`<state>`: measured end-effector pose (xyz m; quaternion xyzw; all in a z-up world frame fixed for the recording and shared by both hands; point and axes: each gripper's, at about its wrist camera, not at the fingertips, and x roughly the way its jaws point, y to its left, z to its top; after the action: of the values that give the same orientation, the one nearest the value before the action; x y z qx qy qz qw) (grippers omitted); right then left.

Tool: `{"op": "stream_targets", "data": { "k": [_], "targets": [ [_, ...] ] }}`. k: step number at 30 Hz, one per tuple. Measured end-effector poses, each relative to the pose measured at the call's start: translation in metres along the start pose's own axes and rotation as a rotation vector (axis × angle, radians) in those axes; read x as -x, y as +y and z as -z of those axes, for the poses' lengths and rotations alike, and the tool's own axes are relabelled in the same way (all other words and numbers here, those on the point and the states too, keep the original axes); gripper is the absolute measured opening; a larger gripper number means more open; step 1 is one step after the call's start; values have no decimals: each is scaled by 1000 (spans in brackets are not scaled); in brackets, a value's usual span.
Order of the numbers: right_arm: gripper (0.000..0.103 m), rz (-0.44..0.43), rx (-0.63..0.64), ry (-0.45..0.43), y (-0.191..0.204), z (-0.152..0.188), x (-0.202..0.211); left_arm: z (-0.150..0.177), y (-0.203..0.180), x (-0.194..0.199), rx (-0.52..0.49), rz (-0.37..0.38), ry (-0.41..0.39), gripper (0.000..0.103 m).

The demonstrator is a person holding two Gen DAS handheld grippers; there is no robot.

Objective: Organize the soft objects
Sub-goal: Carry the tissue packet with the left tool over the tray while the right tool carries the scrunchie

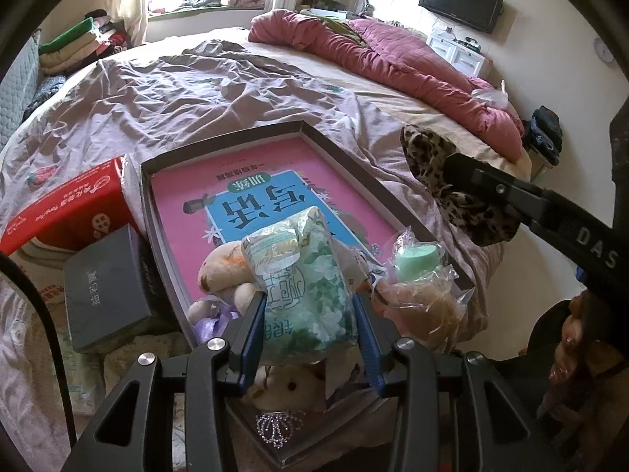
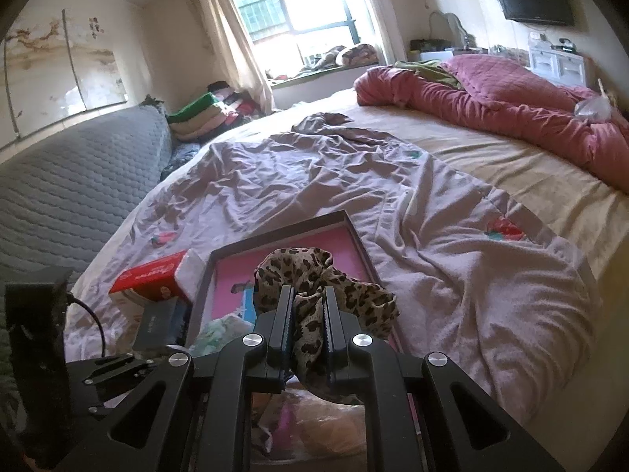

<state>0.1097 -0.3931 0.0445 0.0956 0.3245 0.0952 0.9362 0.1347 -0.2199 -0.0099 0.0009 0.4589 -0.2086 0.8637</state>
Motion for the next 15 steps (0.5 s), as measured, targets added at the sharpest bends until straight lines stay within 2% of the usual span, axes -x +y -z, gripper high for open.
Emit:
{"op": "stream_targets", "data": {
  "k": [4, 15],
  "targets": [
    [13, 11, -2, 6, -4, -1, -5, 1, 2, -1, 9, 14, 3, 43],
    [13, 13, 7, 116, 4, 18, -44, 2, 12, -3, 34, 53, 2, 43]
  ]
}}
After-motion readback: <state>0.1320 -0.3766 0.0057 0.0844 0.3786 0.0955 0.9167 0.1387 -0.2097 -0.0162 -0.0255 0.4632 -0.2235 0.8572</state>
